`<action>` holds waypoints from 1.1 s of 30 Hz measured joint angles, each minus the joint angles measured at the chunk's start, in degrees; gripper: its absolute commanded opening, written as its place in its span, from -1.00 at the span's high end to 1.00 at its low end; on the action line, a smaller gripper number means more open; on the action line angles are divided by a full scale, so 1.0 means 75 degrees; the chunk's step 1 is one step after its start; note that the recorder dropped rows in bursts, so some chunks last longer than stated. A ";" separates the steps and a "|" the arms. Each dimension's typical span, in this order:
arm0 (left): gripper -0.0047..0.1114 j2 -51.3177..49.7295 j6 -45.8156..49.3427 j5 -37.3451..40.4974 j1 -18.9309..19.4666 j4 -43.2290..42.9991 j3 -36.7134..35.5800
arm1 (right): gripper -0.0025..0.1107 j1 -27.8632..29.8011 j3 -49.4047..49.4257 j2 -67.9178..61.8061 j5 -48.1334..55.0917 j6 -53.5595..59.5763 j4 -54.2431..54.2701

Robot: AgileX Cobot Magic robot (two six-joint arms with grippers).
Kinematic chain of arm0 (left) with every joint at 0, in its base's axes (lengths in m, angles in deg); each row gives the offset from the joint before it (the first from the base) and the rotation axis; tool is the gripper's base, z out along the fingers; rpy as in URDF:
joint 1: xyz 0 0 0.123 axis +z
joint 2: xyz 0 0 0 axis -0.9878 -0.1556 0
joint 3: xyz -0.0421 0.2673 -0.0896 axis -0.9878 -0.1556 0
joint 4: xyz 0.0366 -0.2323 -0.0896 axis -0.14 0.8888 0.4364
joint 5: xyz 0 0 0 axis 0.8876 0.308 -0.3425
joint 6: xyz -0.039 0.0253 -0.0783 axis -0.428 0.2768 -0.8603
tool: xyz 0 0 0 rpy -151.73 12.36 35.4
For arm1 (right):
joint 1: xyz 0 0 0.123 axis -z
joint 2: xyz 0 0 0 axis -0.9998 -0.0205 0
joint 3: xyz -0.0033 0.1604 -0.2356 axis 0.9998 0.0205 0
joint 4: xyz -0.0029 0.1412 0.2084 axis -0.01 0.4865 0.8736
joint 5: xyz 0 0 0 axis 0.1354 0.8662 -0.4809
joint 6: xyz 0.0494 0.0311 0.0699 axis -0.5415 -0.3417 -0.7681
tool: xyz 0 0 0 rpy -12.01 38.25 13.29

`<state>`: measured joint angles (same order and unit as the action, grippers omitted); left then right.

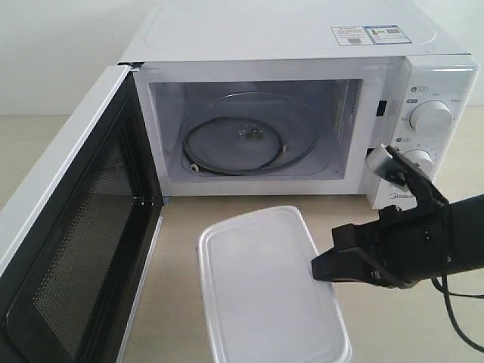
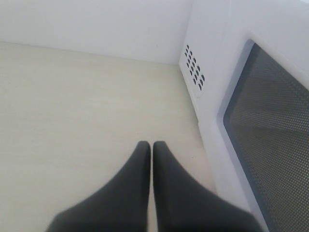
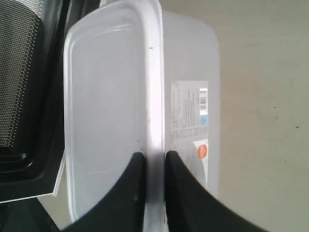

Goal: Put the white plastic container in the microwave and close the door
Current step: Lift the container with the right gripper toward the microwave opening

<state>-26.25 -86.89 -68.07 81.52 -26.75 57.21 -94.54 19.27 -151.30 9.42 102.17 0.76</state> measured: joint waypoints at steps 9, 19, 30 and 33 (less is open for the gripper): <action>0.85 0.0000 0.0000 0.0000 0.0000 0.0000 0.0000 | 0.96 0.0000 0.0511 0.1208 -0.0063 0.0559 0.1749; 0.85 0.0000 0.0000 0.0000 0.0000 0.0000 0.0000 | 0.96 0.0000 0.1023 0.1507 -0.0777 0.0707 0.2296; 0.85 0.0000 0.0000 0.0000 0.0000 0.0000 0.0000 | 0.96 0.0000 0.0760 0.1507 -0.1306 -0.0147 0.2314; 0.85 0.0000 0.0000 0.0000 0.0000 0.0000 0.0000 | 0.96 0.0000 0.0685 0.1507 -0.1173 -0.0294 0.2314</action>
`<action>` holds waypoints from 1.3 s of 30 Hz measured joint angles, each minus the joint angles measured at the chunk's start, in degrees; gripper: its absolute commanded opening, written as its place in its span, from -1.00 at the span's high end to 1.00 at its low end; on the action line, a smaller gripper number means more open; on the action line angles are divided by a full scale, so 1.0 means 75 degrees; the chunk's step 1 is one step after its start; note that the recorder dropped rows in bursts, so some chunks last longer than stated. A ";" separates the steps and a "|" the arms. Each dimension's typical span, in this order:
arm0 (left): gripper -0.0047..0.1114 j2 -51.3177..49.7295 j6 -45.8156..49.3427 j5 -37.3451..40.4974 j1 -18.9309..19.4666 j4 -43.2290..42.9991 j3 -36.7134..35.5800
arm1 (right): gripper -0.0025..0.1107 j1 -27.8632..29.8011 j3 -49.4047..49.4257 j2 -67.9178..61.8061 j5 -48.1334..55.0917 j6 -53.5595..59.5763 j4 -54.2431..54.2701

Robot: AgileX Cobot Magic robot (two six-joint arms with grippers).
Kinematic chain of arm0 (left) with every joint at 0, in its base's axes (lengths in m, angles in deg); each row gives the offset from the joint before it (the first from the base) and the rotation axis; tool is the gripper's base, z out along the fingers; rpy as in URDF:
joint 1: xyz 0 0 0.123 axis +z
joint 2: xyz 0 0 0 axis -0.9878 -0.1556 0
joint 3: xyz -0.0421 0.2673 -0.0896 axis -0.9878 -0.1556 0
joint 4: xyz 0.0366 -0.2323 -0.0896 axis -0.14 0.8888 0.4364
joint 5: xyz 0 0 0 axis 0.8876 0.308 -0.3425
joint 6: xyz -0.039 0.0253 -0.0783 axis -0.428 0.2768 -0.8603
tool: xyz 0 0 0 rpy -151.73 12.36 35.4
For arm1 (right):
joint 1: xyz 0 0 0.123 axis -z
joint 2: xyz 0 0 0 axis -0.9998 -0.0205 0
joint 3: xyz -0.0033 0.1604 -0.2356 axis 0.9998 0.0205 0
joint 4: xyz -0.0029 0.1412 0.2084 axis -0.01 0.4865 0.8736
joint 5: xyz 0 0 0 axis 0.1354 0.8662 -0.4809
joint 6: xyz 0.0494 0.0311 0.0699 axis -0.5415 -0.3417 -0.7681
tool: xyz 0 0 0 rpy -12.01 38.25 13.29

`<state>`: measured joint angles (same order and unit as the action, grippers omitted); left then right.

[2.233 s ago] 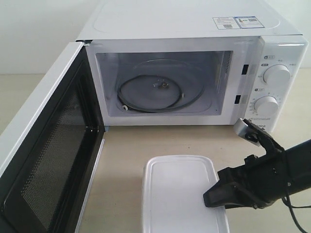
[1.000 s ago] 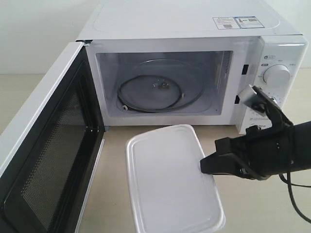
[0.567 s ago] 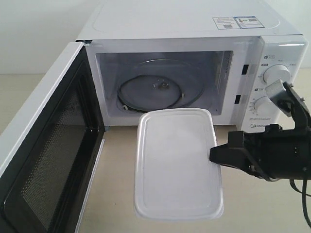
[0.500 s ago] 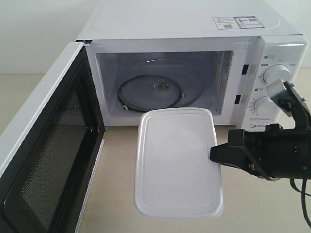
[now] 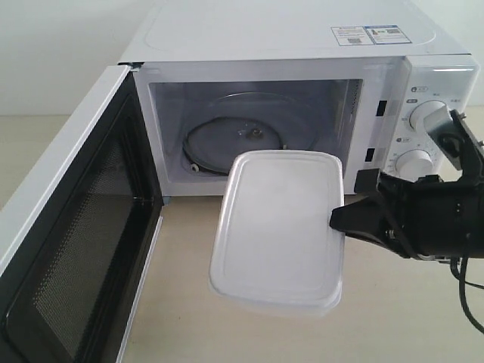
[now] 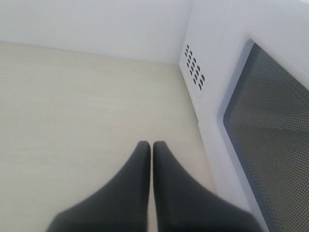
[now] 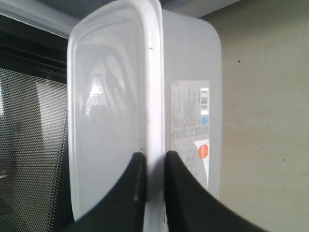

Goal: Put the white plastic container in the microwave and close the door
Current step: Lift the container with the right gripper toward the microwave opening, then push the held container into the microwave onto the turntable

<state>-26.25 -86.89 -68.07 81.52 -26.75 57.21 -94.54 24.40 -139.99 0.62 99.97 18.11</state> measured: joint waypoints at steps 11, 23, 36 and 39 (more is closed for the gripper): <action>0.85 0.0000 0.0000 0.0000 0.0000 0.0000 0.0000 | 0.96 -0.0472 -0.0228 0.0000 -0.0819 -0.0474 0.0000; 0.85 0.0000 0.0000 0.0000 0.0000 0.0000 0.0000 | 0.96 -0.1357 -0.0695 0.0000 -0.2447 -0.1876 0.0014; 0.85 0.0000 0.0000 0.0000 0.0000 0.0000 0.0000 | 0.96 -0.1446 -0.1210 0.0000 -0.2622 -0.2328 0.0039; 0.85 0.0000 0.0000 0.0000 0.0000 0.0000 0.0000 | 0.96 -0.1446 -0.1256 -0.0064 -0.2641 -0.2363 0.0039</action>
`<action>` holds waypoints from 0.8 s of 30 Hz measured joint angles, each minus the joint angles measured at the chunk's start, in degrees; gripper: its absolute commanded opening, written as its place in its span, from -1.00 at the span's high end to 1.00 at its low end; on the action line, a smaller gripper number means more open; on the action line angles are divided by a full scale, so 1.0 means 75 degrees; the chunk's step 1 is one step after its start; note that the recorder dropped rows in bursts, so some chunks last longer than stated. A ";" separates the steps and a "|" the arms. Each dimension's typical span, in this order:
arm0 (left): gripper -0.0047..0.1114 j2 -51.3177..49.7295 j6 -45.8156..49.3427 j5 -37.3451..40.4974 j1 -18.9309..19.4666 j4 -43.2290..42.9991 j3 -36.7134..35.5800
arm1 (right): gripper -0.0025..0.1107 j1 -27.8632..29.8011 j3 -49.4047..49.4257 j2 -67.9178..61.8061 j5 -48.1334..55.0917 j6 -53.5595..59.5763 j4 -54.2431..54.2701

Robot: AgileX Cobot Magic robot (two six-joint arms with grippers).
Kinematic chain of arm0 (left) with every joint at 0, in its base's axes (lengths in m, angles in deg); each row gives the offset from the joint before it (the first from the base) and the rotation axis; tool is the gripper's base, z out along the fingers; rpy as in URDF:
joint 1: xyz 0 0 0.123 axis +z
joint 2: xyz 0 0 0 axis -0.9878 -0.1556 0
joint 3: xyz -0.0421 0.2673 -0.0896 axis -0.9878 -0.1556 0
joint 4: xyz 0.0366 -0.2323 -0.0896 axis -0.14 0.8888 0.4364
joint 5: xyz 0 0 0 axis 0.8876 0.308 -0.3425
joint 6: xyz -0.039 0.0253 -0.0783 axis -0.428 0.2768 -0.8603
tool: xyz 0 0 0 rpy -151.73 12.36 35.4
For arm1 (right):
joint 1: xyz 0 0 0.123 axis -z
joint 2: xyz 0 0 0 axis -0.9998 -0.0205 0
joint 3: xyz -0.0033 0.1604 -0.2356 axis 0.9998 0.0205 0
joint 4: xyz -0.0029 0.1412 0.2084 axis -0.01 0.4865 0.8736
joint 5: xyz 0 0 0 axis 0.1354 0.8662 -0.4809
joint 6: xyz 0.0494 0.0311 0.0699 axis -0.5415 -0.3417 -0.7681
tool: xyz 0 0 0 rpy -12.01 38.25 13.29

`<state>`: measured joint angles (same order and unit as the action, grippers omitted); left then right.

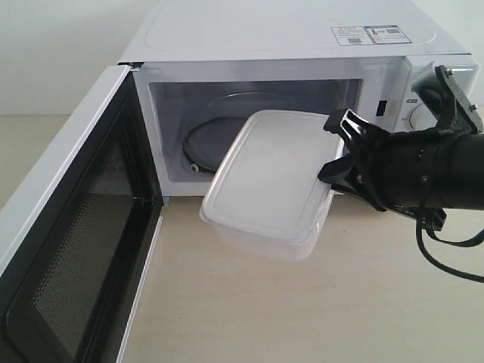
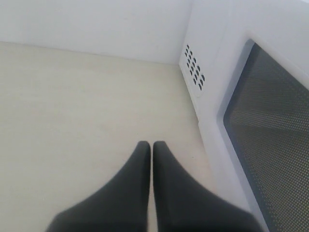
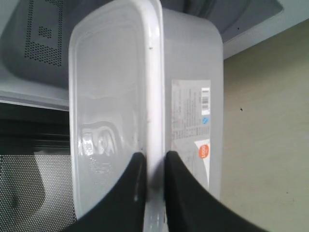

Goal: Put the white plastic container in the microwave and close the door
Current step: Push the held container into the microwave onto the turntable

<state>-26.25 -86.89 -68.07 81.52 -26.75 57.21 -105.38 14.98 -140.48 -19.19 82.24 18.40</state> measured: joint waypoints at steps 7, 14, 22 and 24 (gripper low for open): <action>0.85 0.0000 0.0000 0.0000 0.0000 0.0000 0.0000 | 0.96 -0.0185 -0.0269 -0.0515 -0.0150 -0.0029 0.0000; 0.85 0.0000 0.0000 0.0000 0.0000 0.0000 0.0000 | 0.96 -0.0510 -0.1061 -0.1231 -0.0266 -0.0029 0.0000; 0.85 0.0000 0.0000 0.0000 0.0000 0.0000 0.0000 | 0.96 -0.0524 -0.1809 -0.1915 -0.0347 -0.0084 0.0000; 0.85 0.0000 0.0000 0.0000 0.0000 0.0000 0.0000 | 0.96 -0.0524 -0.1978 -0.2080 -0.0380 -0.0142 0.0000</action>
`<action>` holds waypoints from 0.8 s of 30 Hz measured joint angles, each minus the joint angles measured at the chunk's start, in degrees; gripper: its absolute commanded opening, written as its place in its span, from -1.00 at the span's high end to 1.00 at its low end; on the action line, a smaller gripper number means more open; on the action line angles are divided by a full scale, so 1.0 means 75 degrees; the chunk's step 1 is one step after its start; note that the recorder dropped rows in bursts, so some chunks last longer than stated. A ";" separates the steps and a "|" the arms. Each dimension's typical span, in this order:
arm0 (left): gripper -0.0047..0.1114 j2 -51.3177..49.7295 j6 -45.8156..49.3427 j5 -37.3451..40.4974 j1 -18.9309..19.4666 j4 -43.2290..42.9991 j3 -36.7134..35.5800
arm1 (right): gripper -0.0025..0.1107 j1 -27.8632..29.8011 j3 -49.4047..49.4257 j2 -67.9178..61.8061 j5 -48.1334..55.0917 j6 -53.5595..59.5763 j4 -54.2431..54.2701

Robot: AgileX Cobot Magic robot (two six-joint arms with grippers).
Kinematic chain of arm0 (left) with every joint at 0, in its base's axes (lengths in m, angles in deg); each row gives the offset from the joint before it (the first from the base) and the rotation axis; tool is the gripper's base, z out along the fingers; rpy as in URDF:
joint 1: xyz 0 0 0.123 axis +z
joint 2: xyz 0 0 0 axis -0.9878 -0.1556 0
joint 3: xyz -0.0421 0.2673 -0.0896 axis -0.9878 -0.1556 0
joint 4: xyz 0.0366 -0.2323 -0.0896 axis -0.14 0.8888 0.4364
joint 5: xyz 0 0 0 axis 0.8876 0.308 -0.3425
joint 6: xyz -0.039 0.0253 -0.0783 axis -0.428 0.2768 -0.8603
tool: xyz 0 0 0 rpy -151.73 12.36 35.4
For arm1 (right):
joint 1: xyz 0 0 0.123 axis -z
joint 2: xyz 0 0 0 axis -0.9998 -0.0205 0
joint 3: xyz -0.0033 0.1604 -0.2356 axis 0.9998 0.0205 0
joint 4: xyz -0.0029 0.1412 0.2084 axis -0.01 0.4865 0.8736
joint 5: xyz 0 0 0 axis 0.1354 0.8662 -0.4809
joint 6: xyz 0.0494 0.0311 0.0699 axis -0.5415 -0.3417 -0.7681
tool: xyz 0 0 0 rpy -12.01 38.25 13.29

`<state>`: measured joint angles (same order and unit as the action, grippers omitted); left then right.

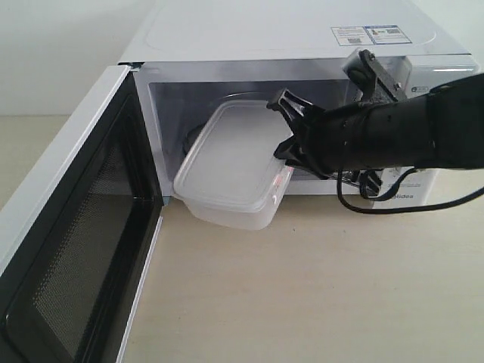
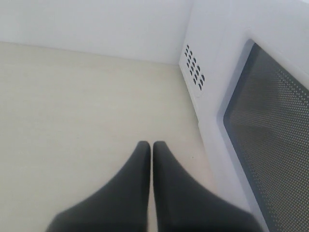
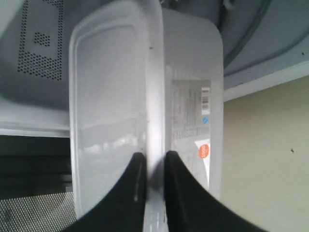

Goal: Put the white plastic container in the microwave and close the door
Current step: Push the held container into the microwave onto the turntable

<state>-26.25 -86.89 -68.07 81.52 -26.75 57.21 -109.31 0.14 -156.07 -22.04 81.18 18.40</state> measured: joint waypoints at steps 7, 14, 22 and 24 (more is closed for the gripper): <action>0.85 0.0000 0.0000 0.0000 0.0000 0.0000 0.0000 | 0.96 -0.0002 -0.0190 -0.0289 -0.0348 -0.0360 0.0000; 0.85 0.0000 0.0000 0.0000 0.0000 0.0000 0.0000 | 0.96 -0.0420 -0.0190 -0.0289 -0.0824 -0.0426 0.0000; 0.85 0.0000 0.0000 0.0000 0.0000 0.0000 0.0000 | 0.96 -0.1372 -0.0190 -0.0273 -0.1358 -0.0374 0.0000; 0.85 0.0000 0.0000 0.0000 0.0000 0.0000 0.0000 | 0.96 -0.1402 -0.0172 -0.0142 -0.1358 -0.0329 0.0000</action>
<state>-26.25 -86.89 -68.07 81.52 -26.75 57.21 -119.83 -1.14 -157.13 -32.23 78.71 18.40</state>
